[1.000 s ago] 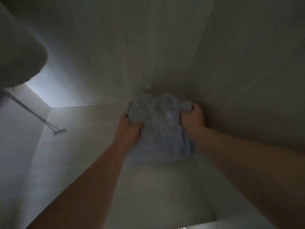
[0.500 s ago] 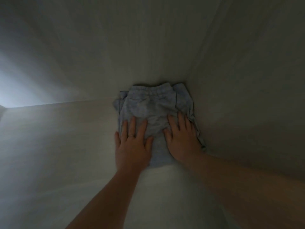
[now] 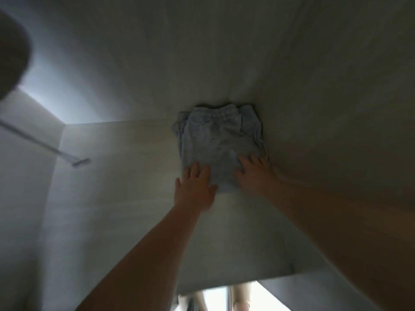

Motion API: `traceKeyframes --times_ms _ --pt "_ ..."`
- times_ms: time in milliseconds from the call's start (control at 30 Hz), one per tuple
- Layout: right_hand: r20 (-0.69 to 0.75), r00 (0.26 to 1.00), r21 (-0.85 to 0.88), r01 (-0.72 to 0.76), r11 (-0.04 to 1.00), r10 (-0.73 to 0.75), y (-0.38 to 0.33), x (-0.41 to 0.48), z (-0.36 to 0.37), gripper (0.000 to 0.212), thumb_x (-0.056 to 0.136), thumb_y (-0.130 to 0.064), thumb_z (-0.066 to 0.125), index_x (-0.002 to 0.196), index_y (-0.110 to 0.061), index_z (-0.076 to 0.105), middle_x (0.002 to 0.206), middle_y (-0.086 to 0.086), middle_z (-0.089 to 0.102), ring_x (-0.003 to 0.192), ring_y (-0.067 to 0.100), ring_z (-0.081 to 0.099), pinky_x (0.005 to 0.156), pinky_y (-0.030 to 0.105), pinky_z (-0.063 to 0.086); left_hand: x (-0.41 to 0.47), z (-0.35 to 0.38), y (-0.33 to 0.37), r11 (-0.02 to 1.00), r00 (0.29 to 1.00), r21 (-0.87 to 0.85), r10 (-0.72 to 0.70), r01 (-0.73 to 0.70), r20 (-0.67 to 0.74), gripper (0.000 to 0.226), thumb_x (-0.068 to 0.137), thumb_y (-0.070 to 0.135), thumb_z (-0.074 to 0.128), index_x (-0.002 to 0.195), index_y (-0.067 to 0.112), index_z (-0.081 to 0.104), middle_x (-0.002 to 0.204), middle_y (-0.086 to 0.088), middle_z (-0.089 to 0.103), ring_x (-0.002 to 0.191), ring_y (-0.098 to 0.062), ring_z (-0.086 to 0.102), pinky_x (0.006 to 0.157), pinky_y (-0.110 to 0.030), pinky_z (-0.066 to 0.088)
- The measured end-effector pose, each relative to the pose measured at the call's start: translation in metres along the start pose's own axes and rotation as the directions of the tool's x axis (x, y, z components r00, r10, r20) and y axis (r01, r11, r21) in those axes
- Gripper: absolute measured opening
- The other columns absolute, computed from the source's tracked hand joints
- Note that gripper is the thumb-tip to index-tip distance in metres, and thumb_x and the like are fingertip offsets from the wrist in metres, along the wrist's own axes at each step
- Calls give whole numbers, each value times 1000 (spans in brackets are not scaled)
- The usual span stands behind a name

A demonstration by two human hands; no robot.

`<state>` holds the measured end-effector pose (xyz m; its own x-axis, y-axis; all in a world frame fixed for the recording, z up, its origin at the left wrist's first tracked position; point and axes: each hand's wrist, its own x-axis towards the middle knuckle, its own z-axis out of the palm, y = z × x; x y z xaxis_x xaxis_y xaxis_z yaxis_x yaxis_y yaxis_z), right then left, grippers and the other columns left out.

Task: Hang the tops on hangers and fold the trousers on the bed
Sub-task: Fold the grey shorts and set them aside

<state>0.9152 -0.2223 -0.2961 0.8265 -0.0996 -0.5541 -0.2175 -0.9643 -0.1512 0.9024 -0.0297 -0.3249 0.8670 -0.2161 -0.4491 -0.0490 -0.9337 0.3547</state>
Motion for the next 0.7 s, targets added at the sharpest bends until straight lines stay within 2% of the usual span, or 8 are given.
traceKeyframes --times_ms 100,200,300,467,600,700 --pt "-16 999 74 35 997 -34 -10 -63 5 66 102 -50 41 159 -32 14 168 3 8 154 31 5 123 53 10 -59 9 3 988 992 -144 -36 53 123 70 100 54 48 160 29 20 170 -1 9 155 -27 11 121 -51 25" --pt "-94 990 21 108 994 -105 -20 -128 5 69 102 -52 40 160 -30 10 169 3 1 154 29 1 123 55 6 -115 12 11 969 977 -215 -81 123 197 71 101 59 41 161 31 17 170 -2 5 156 -27 2 125 -47 13" --pt "-190 971 37 151 988 -142 -23 -193 4 67 102 -53 38 160 -33 9 169 1 0 154 26 -3 122 55 2 -165 2 15 959 990 -262 -75 105 121 70 101 61 39 161 32 17 170 -1 5 157 -26 -1 126 -46 9" --pt "-233 951 71 224 972 -202 -19 -279 4 68 102 -54 37 160 -36 6 169 -2 -5 155 25 -6 122 52 0 -247 -34 23 955 995 -287 -88 71 -48 69 101 61 38 160 34 18 170 0 6 156 -27 -1 125 -48 9" --pt "-262 905 90 368 925 -334 -16 -326 1 67 102 -53 38 159 -38 7 169 -2 -3 155 24 -5 123 48 5 -310 -53 31 957 971 -285 -118 55 -209 68 101 58 41 160 30 21 169 -4 14 156 -26 4 125 -48 9" --pt "-218 862 130 491 861 -458 -10 -351 4 67 102 -51 40 159 -37 9 169 -3 -1 155 22 -5 123 49 7 -356 -53 46 923 933 -380 -194 69 -302 66 102 51 47 159 24 27 167 -8 21 155 -28 10 125 -46 13"
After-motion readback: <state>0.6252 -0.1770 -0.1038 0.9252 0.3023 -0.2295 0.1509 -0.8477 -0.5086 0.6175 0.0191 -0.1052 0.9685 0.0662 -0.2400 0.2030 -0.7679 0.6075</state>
